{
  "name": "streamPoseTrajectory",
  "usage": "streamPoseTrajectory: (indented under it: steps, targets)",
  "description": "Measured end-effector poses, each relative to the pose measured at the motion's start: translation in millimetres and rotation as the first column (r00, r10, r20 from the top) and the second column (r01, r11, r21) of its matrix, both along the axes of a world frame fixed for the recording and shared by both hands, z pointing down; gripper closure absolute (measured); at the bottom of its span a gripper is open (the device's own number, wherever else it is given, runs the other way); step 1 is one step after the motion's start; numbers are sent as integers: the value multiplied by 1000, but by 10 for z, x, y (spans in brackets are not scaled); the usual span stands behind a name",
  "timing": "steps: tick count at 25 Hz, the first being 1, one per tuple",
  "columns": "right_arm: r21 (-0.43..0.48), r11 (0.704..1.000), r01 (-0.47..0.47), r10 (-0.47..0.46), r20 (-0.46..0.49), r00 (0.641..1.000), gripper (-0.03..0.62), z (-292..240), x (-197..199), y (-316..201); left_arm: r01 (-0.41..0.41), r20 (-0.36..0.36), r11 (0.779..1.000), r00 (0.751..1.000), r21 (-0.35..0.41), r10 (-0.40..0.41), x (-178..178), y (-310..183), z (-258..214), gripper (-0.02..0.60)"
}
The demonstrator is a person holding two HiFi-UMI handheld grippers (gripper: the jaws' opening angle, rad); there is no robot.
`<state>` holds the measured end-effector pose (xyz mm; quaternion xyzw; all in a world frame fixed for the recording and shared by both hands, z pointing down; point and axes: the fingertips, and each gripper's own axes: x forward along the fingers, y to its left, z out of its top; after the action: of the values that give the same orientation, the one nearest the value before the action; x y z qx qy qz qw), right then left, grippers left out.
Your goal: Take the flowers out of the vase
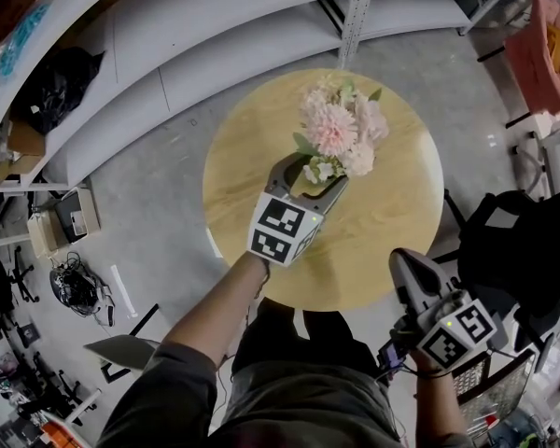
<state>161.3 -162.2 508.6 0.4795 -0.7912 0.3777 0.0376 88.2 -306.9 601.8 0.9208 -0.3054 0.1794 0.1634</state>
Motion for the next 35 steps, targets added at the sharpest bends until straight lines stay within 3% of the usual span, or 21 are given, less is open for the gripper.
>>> streamPoseTrajectory:
  steps: [6,19,35]
  targets:
    - [-7,1000,-1,1,5,1000,579,-4,6,-5,32,5,999,999,21,-32,11,-59,-43,293]
    - [-15,1000,1,-1,31,1000,579,-2,31,15,50,-1,998,999,46,-50,61,-41,-70,420]
    - [-11,1000,11,-11,37,999,579,-33,24,18,76,-2,997,997,34,-76,7,-21,-123,466]
